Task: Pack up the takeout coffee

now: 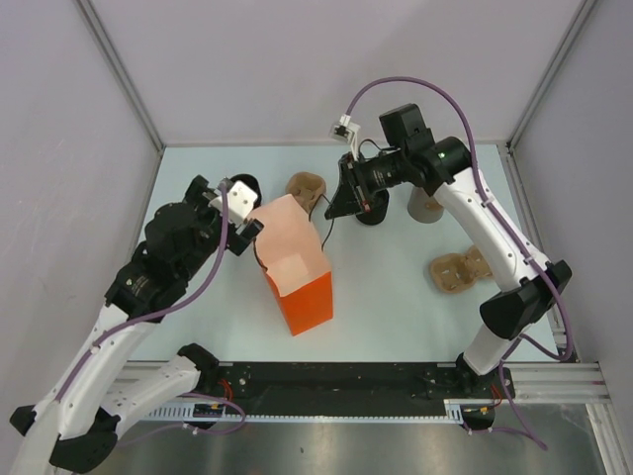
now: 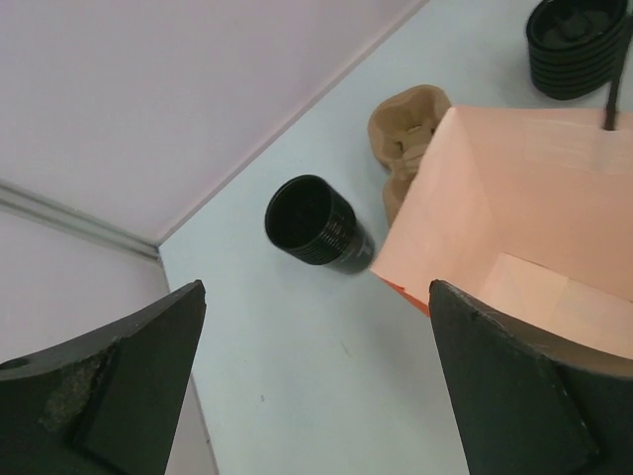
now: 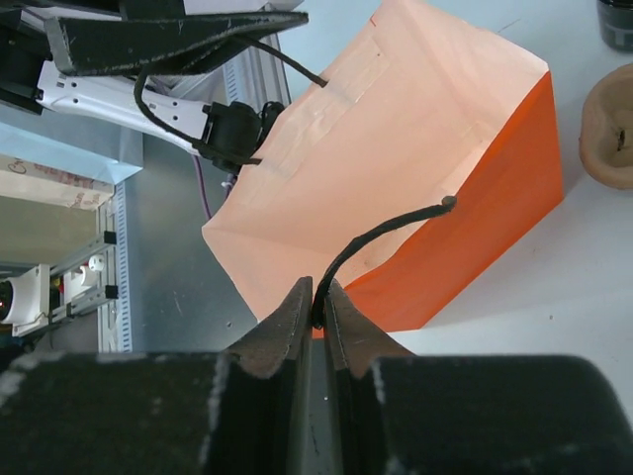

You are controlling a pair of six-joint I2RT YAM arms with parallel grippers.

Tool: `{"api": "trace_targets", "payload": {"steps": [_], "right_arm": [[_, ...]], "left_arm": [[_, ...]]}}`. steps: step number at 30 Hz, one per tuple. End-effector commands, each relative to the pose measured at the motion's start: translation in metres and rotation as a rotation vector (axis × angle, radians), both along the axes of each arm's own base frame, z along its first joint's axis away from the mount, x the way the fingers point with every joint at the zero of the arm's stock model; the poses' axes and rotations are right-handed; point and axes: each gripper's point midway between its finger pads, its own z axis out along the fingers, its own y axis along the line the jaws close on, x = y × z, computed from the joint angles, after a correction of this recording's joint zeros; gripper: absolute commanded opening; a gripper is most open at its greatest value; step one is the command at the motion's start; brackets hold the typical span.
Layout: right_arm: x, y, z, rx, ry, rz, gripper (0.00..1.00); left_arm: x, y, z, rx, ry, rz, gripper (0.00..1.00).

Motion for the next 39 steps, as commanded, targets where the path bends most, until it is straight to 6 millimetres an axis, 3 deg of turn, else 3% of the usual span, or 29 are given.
{"api": "trace_targets", "payload": {"steps": [1,7,13,16,22,26,32,34,35,39], "right_arm": [[-0.003,-0.005,0.024,0.045,-0.075,-0.017,0.11],[0.002,-0.010,0.026,0.050,-0.088,-0.041,0.04],[0.008,-0.016,0.028,0.055,-0.095,-0.075,0.04],[0.008,-0.018,0.028,0.055,-0.097,-0.081,0.04],[0.010,-0.024,0.029,0.053,-0.113,-0.106,0.04],[0.018,-0.035,0.032,0.061,-0.123,-0.152,0.01],[0.030,-0.058,0.038,0.083,-0.163,-0.248,0.00],[0.036,-0.066,0.028,0.060,-0.165,-0.293,0.00],[0.032,-0.070,0.032,0.062,-0.183,-0.305,0.00],[0.028,-0.083,0.013,0.020,-0.191,-0.348,0.00]], "left_arm": [[0.000,0.032,0.038,0.010,-0.123,0.130,1.00],[-0.014,0.036,0.033,0.083,-0.088,0.084,1.00],[-0.037,0.015,0.013,0.127,0.012,-0.109,1.00],[-0.039,0.012,-0.004,0.171,0.056,-0.151,1.00],[-0.042,0.020,-0.016,0.251,0.074,-0.152,1.00],[-0.046,0.010,-0.023,0.238,0.098,-0.209,1.00],[-0.006,0.000,-0.007,0.106,-0.001,-0.082,1.00],[0.006,-0.006,-0.004,0.062,-0.022,-0.063,1.00],[0.014,-0.009,-0.008,0.061,-0.014,-0.045,1.00],[0.038,-0.016,0.001,0.014,-0.070,0.001,1.00]]}}
